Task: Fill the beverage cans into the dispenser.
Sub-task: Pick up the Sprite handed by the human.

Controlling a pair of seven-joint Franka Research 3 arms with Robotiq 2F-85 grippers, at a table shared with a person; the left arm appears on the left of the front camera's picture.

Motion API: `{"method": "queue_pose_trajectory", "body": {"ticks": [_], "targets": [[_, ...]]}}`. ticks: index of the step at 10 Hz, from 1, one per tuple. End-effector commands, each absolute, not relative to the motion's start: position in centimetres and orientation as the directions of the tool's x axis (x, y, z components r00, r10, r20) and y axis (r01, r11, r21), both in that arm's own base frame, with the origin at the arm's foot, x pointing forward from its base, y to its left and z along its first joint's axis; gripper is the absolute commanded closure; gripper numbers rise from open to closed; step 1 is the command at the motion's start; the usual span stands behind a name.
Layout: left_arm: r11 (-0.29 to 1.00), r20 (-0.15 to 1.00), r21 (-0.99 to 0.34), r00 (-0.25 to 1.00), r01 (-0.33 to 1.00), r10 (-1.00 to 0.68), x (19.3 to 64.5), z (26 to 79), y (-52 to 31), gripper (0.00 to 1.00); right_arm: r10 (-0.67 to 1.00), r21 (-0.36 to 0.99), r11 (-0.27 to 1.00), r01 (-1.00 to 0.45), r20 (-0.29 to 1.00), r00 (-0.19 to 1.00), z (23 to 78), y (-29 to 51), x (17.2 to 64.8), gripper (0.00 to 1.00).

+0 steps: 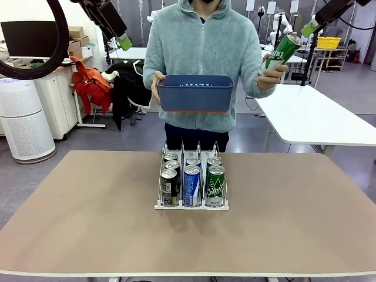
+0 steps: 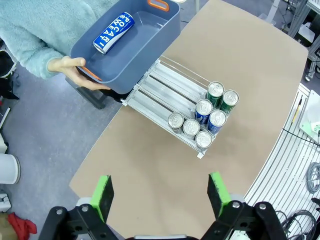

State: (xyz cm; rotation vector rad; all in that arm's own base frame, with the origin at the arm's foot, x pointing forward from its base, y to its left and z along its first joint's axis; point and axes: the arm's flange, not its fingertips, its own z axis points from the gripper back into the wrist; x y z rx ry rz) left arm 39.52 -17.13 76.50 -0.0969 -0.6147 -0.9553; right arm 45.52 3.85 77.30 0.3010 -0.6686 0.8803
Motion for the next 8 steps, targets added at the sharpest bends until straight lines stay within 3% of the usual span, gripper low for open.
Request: {"method": "queue_pose_trajectory", "body": {"ticks": [1, 8], "targets": [[0.588, 0.531, 0.185, 0.423, 0.788, -0.734, 39.5, 76.5, -16.9, 0.0, 0.619, -0.067, 0.643, -0.763, 0.632, 0.466, 77.0, 4.9, 46.8, 0.0], [0.588, 0.531, 0.185, 0.423, 0.788, -0.734, 39.5, 76.5, -16.9, 0.0, 0.657, -0.038, 0.604, -0.796, 0.589, 0.471, 74.7, 6.6, 50.3, 0.0]]}}
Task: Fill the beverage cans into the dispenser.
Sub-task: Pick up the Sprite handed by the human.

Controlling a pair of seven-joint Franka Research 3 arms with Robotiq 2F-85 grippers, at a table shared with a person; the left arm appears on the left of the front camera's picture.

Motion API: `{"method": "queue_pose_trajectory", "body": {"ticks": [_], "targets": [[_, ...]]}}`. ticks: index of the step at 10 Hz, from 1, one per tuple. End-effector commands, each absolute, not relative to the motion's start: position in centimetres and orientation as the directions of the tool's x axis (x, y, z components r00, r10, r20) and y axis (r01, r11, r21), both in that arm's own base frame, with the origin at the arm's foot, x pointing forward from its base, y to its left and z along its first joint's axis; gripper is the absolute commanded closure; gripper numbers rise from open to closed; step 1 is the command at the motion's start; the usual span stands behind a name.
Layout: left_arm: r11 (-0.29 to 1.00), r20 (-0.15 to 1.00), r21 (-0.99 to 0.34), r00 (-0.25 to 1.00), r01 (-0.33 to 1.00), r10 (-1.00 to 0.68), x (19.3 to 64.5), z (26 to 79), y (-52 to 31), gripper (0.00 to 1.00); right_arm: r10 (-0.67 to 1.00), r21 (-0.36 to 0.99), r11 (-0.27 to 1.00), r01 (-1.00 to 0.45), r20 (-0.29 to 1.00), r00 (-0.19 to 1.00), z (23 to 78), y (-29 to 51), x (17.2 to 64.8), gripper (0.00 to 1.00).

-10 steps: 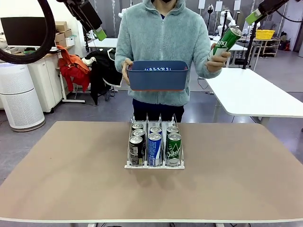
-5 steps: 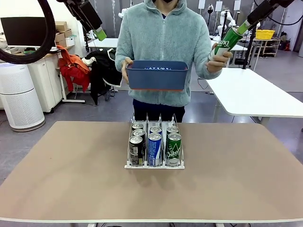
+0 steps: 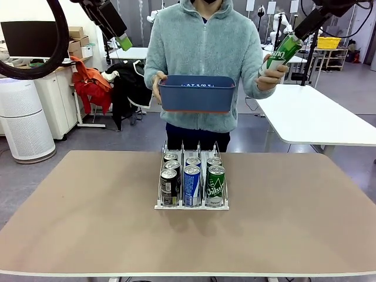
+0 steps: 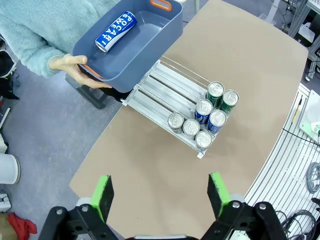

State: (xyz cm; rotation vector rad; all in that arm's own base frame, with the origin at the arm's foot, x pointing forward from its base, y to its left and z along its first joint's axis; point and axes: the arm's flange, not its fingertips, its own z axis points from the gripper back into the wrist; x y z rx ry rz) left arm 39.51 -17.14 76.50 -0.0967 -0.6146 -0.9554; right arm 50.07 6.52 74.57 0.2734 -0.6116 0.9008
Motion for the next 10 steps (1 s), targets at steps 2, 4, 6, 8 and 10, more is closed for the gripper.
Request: {"method": "queue_pose_trajectory", "body": {"ticks": [2, 4, 6, 8, 10], "targets": [[0.588, 0.531, 0.185, 0.423, 0.788, -0.734, 39.5, 76.5, -16.9, 0.0, 0.66, -0.015, 0.587, -0.809, 0.589, 0.468, 74.4, 6.9, 50.9, 0.0], [0.588, 0.531, 0.185, 0.423, 0.788, -0.734, 39.5, 76.5, -16.9, 0.0, 0.66, 0.004, 0.587, -0.81, 0.576, 0.481, 74.0, 7.0, 51.1, 0.0], [0.588, 0.531, 0.185, 0.423, 0.788, -0.734, 39.5, 76.5, -16.9, 0.0, 0.655, -0.018, 0.594, -0.804, 0.591, 0.471, 73.8, 7.1, 50.8, 0.0], [0.588, 0.531, 0.185, 0.423, 0.788, -0.734, 39.5, 76.5, -16.9, 0.0, 0.658, 0.007, 0.585, -0.811, 0.582, 0.479, 73.6, 7.1, 51.0, 0.59], [0.588, 0.531, 0.185, 0.423, 0.788, -0.734, 39.5, 76.5, -16.9, 0.0, 0.651, 0.017, 0.583, -0.812, 0.588, 0.479, 73.5, 7.1, 50.8, 1.0]]}}
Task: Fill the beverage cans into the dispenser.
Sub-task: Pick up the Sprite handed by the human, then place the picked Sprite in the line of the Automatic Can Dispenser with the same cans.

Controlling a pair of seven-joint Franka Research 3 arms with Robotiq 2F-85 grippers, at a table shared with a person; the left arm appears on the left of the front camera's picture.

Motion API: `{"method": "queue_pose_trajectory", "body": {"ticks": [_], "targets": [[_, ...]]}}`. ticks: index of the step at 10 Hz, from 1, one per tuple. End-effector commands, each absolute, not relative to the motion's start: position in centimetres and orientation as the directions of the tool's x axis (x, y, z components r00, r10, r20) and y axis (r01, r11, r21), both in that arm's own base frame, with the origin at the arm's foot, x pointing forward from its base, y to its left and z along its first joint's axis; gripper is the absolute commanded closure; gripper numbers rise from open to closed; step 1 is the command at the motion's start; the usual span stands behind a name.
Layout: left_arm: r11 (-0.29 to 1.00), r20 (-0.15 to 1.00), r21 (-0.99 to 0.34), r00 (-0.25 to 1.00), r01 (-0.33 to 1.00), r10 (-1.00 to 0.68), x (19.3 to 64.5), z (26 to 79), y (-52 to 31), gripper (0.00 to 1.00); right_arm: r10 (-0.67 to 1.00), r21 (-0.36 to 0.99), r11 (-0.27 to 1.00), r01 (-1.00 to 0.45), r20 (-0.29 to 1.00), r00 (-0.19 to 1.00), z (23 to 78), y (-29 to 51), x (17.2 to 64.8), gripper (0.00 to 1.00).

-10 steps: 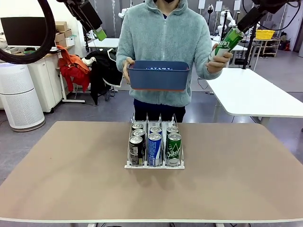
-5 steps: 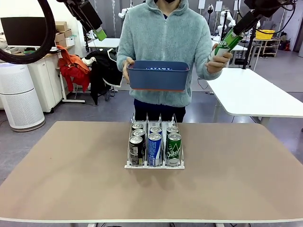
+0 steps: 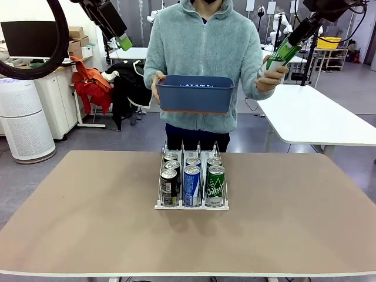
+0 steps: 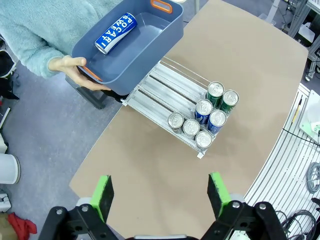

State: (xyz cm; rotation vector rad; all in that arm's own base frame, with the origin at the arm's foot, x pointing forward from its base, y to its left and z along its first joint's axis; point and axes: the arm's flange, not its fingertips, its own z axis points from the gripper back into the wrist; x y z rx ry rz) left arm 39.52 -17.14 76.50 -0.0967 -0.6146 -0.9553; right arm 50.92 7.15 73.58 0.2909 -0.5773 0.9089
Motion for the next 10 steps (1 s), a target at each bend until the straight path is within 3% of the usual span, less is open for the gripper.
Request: {"method": "queue_pose_trajectory", "body": {"ticks": [1, 2, 4, 10], "targets": [[0.588, 0.531, 0.185, 0.423, 0.788, -0.734, 39.47, 76.47, -16.93, 0.0, 0.652, 0.016, 0.582, -0.813, 0.588, 0.478, 73.44, 7.02, 50.83, 1.0], [0.588, 0.531, 0.185, 0.423, 0.788, -0.734, 39.47, 76.47, -16.93, 0.0, 0.649, 0.02, 0.58, -0.814, 0.592, 0.477, 73.52, 6.91, 50.85, 0.85], [0.588, 0.531, 0.185, 0.423, 0.788, -0.734, 39.47, 76.47, -16.93, 0.0, 0.651, 0.031, 0.566, -0.824, 0.597, 0.469, 73.59, 6.94, 50.62, 1.0], [0.588, 0.531, 0.185, 0.423, 0.788, -0.734, 39.47, 76.47, -16.93, 0.0, 0.647, 0.013, 0.588, -0.809, 0.592, 0.48, 73.59, 7.05, 50.9, 1.0]]}}
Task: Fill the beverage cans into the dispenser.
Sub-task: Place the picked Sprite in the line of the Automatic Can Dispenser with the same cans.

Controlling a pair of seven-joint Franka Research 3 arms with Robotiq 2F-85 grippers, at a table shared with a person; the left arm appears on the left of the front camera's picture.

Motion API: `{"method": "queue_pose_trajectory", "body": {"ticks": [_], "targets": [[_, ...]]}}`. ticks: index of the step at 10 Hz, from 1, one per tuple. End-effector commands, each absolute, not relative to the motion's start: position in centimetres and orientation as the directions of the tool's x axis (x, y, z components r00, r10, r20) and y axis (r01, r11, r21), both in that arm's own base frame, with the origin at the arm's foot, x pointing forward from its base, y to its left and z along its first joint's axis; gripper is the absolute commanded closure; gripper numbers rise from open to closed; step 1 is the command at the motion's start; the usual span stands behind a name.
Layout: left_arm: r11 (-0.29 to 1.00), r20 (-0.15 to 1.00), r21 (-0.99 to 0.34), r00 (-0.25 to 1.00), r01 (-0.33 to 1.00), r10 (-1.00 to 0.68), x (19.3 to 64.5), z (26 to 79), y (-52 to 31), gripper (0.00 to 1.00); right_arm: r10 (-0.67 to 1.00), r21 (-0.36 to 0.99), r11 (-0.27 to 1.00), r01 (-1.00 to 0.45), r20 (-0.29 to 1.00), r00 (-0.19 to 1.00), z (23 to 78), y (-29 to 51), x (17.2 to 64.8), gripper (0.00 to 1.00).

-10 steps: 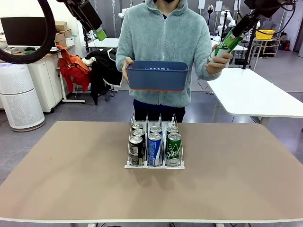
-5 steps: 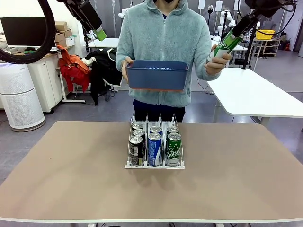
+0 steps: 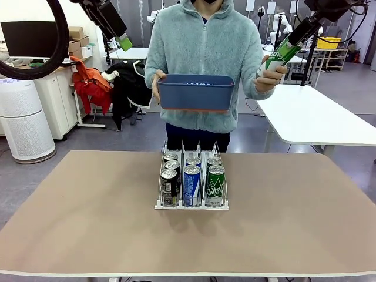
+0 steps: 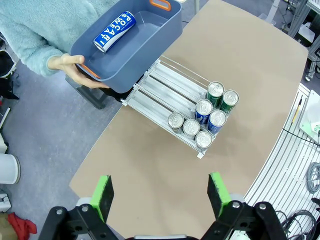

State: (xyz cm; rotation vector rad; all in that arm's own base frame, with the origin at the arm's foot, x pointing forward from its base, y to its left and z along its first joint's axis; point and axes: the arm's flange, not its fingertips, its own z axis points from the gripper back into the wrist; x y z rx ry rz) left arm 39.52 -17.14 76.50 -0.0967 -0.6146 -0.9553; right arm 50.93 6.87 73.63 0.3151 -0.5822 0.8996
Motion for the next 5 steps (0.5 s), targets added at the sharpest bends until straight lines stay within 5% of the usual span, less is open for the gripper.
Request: {"method": "queue_pose_trajectory", "body": {"ticks": [1, 5], "targets": [[0.588, 0.531, 0.185, 0.423, 0.788, -0.734, 39.47, 76.47, -16.93, 0.0, 0.647, 0.013, 0.588, -0.809, 0.592, 0.48, 73.59, 7.05, 50.9, 1.0], [0.588, 0.531, 0.185, 0.423, 0.788, -0.734, 39.47, 76.47, -16.93, 0.0, 0.647, 0.013, 0.588, -0.809, 0.592, 0.48, 73.59, 7.05, 50.9, 1.0]]}}
